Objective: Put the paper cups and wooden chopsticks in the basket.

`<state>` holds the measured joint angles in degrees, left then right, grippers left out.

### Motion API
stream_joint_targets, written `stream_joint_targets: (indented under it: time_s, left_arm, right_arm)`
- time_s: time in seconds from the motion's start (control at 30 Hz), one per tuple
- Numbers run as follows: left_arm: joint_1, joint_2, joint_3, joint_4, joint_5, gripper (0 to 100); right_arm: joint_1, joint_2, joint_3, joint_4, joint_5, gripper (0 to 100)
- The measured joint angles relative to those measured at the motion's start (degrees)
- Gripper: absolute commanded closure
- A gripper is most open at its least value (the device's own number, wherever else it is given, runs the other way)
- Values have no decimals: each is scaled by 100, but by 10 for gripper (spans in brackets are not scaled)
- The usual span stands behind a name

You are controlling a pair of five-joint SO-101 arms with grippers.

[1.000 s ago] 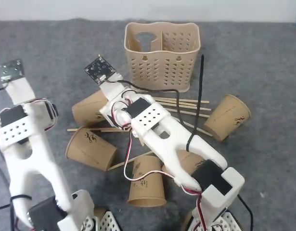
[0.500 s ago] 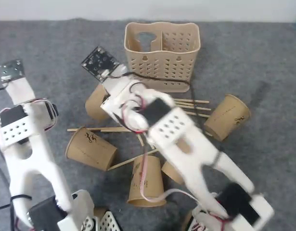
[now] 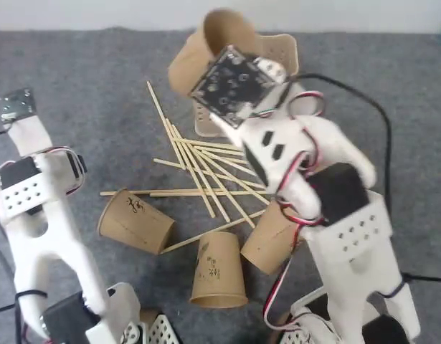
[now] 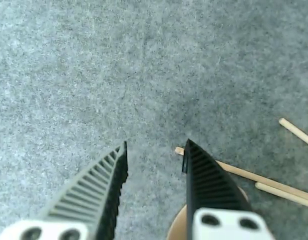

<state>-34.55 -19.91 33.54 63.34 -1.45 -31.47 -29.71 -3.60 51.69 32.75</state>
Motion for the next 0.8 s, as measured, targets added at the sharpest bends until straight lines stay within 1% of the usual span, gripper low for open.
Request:
stream_joint_targets:
  time_s: [0.13, 0.27, 0.4, 0.53, 0.67, 0.8]
  left_arm:
    - [0, 0, 0, 0, 0, 830]
    - [0, 0, 0, 0, 0, 830]
    - [0, 0, 0, 0, 0, 830]
    - [0, 0, 0, 0, 0, 830]
    - [0, 0, 0, 0, 0, 830]
    - [0, 0, 0, 0, 0, 830]
  right_arm:
    - [457, -9, -387, 0, 273, 991]
    - [818, -9, -466, -114, 580, 991]
    - [1222, 88, -255, -747, 765, 991]
    - [1565, 774, -158, -1503, 853, 991]
    - [1714, 1468, -149, -1969, 879, 991]
    - [1732, 1741, -149, -2092, 879, 991]
